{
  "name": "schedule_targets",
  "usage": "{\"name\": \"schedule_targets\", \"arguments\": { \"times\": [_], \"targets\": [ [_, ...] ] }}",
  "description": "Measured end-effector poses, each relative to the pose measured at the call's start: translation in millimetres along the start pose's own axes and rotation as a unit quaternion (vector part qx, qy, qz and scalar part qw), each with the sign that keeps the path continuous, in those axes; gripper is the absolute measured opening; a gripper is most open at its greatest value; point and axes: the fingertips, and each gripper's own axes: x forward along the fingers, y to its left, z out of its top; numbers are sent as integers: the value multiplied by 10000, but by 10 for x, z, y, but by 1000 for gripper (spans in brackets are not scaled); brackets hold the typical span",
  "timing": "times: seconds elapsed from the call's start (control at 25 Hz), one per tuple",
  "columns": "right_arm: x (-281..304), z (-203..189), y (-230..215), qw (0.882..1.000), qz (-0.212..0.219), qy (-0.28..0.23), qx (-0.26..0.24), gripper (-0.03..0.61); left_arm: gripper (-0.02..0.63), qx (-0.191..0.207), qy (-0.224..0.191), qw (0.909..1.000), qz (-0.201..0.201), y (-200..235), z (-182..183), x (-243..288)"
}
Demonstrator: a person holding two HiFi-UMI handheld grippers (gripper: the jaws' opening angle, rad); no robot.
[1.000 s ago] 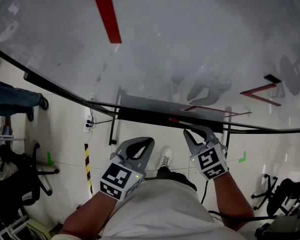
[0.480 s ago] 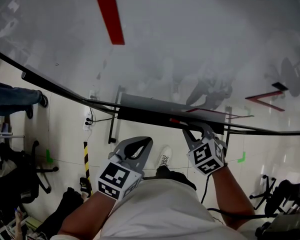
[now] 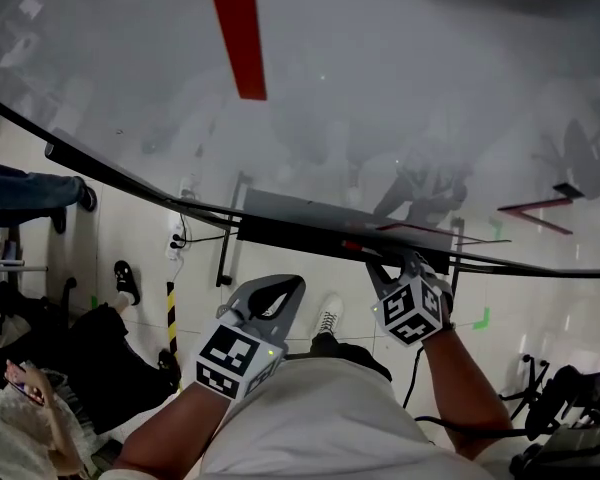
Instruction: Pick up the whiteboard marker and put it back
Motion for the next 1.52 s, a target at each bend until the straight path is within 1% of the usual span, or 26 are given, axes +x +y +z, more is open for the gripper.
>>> {"name": "schedule_targets", "arguments": {
  "times": [0.24,0.32,0.48,0.6,0.8,1.12,1.36,1.52],
  "targets": [
    [56,6,-34,9996,-36,137,-261,61,17,-46,18,10000,15,26,-29,3],
    [85,11,-31,9989,24,230,-416,61,17,-52,24,10000,22,38,-31,3],
    [125,9,7,9958,242,447,-755,33,17,-58,21,10000,31,40,-21,1],
    [123,15,23,9936,290,538,-948,29,17,-57,14,10000,35,33,-8,-8],
    [141,11,14,9934,227,548,-980,28,16,-93,8,10000,28,42,-21,-2],
    [119,31,3,9939,82,325,-1052,37,17,-104,1,9999,40,62,-9,-19],
    [50,40,36,9932,33,257,-1134,37,17,-74,-15,9999,70,57,8,-46],
    [-28,79,26,9951,-66,152,-974,37,17,-21,-20,10000,28,32,13,-54]
  ]
}}
